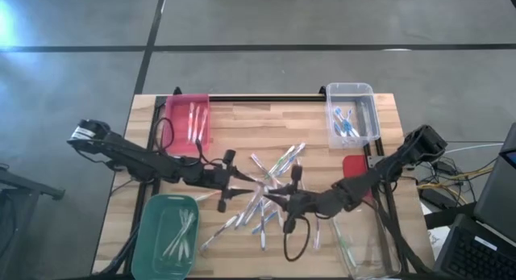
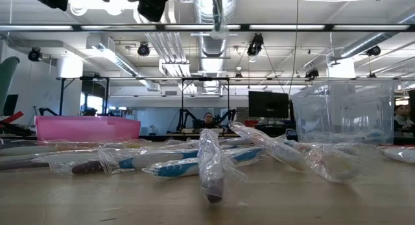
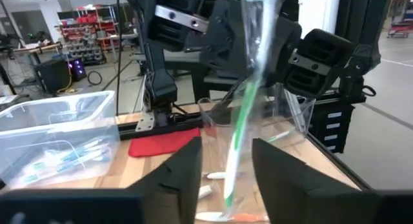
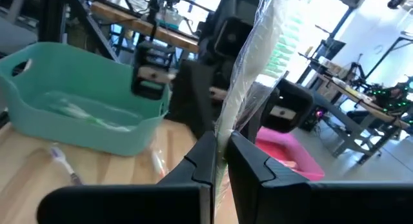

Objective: Pick & Place Toothbrushes
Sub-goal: Put the green toothbrush into the green bin

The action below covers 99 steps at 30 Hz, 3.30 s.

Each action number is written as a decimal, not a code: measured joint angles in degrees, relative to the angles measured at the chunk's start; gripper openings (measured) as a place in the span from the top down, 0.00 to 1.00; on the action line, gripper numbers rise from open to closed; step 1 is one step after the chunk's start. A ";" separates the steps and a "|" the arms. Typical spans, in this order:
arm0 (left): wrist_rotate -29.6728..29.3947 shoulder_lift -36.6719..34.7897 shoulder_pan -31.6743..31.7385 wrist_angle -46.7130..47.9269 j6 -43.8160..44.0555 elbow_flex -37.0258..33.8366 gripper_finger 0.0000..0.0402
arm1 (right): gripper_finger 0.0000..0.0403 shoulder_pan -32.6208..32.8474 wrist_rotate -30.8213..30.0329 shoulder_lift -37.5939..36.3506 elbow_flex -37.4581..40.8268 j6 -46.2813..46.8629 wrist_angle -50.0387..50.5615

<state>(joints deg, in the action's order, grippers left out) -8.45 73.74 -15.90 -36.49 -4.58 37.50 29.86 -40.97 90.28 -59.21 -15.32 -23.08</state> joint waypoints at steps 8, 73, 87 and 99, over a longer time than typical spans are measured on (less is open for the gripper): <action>3.36 4.12 0.00 0.07 -1.13 3.82 0.54 | 0.96 -1.50 0.65 -0.02 -1.78 -2.92 -0.08; -22.04 -15.84 -12.43 61.48 38.06 26.12 0.94 | 0.47 -1.27 -18.45 -13.16 3.38 50.43 55.65; -42.98 3.38 -33.69 104.27 82.38 53.40 0.94 | 0.43 -2.01 -17.43 -19.71 9.10 60.89 63.17; -23.65 15.78 -38.58 126.35 121.21 58.85 0.94 | 0.40 -2.02 -17.49 -21.93 11.03 61.49 63.02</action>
<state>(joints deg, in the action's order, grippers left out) -32.09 89.52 -54.48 89.86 116.63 96.35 27.83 -58.46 68.35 -48.18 46.17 39.95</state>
